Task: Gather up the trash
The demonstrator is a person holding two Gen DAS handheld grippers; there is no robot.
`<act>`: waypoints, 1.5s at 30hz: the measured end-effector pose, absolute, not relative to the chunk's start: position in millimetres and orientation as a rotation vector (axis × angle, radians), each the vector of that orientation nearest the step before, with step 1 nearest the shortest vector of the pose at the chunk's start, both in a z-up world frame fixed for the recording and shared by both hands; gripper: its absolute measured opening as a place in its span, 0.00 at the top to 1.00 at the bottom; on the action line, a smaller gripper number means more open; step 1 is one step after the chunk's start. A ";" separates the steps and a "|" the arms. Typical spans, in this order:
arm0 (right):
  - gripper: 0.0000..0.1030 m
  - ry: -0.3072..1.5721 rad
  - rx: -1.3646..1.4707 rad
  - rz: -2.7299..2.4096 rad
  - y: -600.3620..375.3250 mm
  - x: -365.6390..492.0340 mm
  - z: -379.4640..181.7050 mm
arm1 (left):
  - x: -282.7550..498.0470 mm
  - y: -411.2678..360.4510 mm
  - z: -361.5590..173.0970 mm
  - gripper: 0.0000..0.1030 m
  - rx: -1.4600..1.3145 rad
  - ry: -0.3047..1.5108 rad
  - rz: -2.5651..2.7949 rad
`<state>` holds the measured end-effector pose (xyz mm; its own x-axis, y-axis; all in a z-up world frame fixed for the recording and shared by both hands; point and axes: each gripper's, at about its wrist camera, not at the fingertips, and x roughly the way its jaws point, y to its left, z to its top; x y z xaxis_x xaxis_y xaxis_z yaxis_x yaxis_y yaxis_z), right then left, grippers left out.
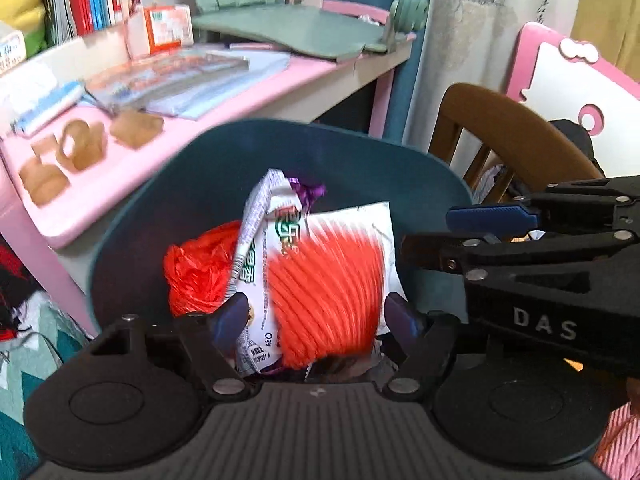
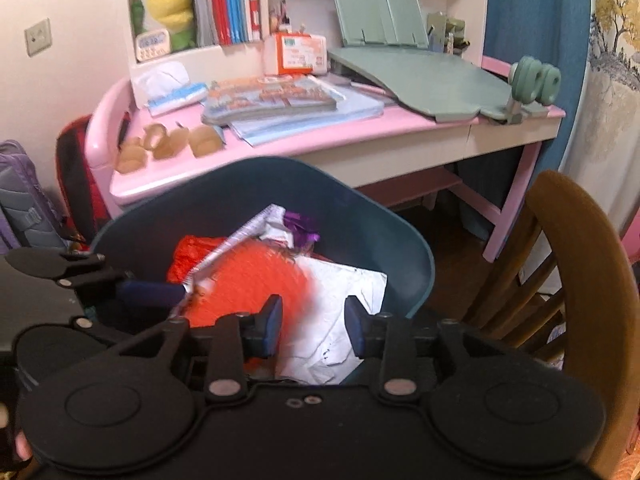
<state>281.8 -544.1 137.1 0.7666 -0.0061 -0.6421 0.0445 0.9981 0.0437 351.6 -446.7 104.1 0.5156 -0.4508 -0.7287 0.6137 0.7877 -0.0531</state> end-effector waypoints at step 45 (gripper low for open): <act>0.52 0.263 0.018 -0.181 -467.1 96.5 174.3 | 216.7 -317.2 164.3 0.01 0.027 0.416 -0.743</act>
<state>96.5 -467.1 174.3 0.9493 -0.1761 -0.2605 0.1807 0.9835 -0.0061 216.7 -317.2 164.3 0.6587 -0.6511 -0.3770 0.6616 0.7399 -0.1219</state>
